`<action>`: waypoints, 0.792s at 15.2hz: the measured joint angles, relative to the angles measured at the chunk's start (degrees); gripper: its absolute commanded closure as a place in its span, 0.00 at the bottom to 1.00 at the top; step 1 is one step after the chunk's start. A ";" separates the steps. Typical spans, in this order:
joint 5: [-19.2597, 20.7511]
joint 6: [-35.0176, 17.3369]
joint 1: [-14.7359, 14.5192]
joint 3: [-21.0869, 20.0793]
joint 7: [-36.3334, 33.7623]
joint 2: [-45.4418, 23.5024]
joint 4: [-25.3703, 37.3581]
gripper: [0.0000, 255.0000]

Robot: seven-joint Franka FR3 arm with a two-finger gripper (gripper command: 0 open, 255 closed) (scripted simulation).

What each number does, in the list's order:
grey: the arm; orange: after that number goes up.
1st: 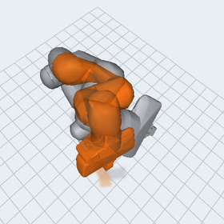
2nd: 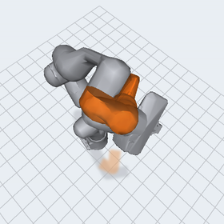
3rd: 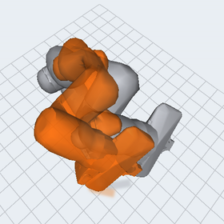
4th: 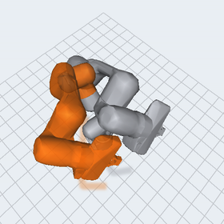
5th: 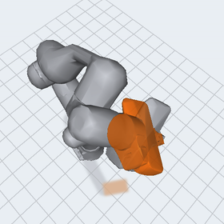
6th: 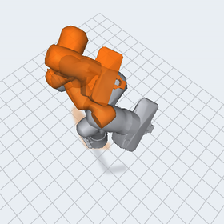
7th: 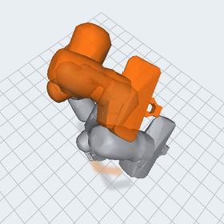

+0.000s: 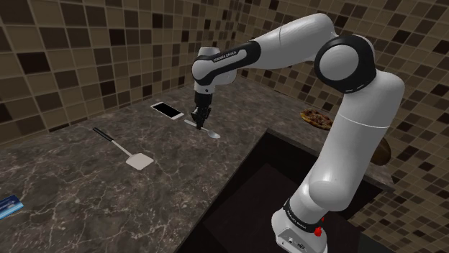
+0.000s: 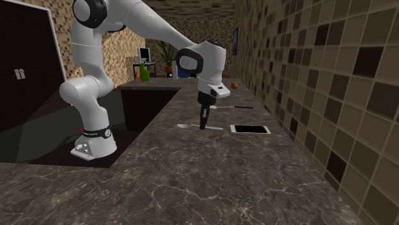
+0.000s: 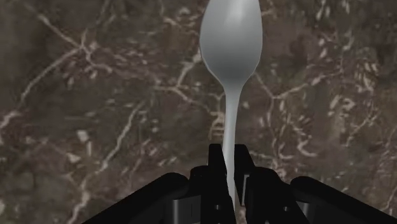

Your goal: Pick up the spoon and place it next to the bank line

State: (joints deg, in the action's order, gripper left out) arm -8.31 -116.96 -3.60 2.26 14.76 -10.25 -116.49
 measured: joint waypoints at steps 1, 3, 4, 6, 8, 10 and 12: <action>0.00 0.00 0.00 0.00 0.00 0.00 0.00 1.00; 0.00 -0.02 0.00 -0.01 0.00 0.01 -0.02 1.00; -0.01 0.00 -0.01 -0.01 0.01 0.01 -0.01 1.00; 0.06 0.82 -0.01 0.00 -0.07 0.48 0.26 1.00; 0.18 2.15 -0.01 0.02 -0.28 1.09 0.99 1.00; 0.30 3.41 0.01 0.05 -0.42 1.88 1.46 1.00; 0.40 4.91 -0.01 0.05 -0.69 2.44 2.42 1.00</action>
State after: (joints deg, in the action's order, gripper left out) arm -7.91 -112.05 -3.61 2.31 14.07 -7.81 -114.07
